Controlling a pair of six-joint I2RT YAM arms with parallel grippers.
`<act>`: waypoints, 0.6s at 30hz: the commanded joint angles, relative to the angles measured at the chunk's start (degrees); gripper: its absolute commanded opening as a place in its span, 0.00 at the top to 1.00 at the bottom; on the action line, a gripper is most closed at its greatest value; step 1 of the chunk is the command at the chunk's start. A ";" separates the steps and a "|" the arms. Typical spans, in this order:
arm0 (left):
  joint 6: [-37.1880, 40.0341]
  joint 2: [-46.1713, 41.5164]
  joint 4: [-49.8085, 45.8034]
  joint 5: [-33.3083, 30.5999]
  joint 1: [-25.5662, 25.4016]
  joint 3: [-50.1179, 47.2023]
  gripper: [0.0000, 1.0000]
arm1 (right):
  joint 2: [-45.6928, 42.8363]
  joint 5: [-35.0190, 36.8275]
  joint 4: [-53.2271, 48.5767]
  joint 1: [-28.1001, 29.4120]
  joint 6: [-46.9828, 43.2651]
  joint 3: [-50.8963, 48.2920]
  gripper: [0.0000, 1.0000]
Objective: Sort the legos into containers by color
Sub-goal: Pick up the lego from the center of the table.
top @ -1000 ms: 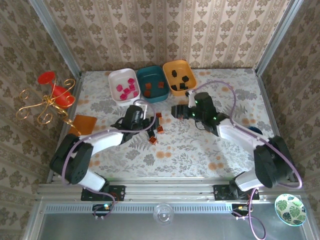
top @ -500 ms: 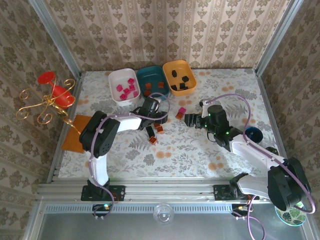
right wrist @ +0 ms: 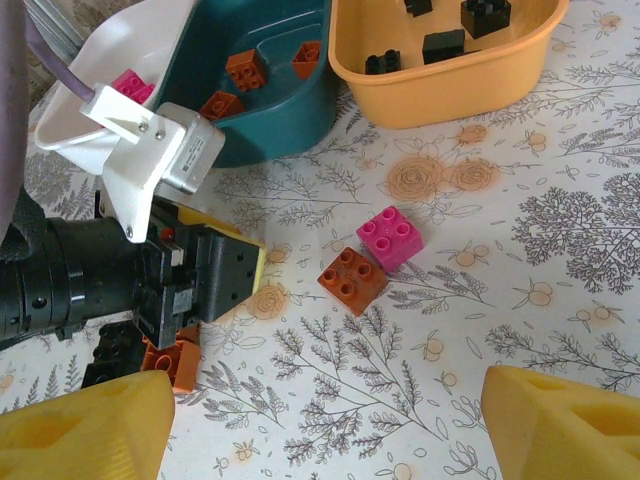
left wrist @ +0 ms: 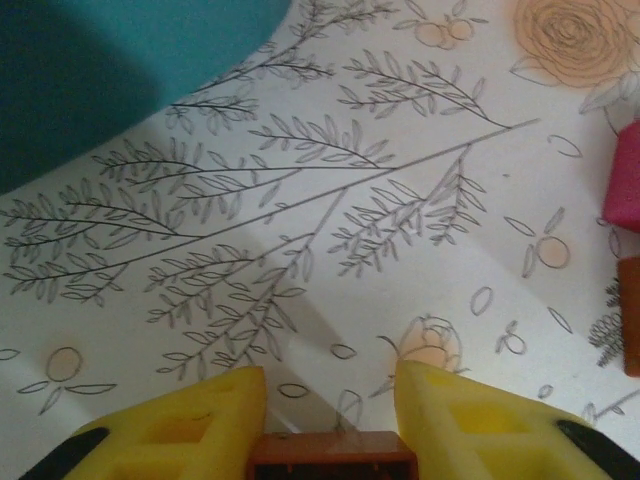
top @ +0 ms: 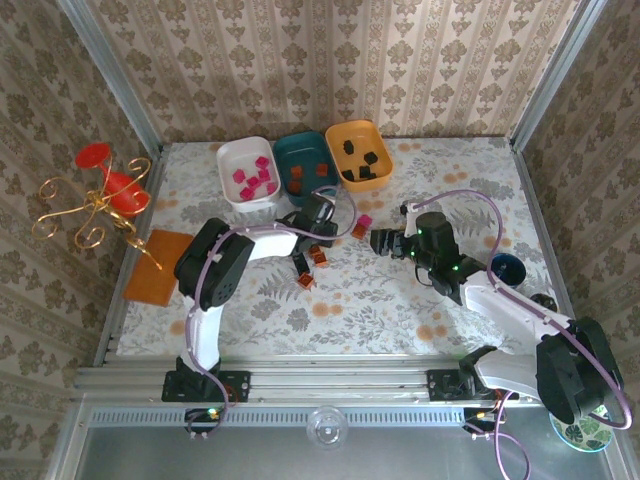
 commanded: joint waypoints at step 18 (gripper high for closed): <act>3.98 -0.10 -2.14 2.12 10.61 17.10 0.68 | -1.90 3.54 2.59 0.23 -0.98 -1.56 0.18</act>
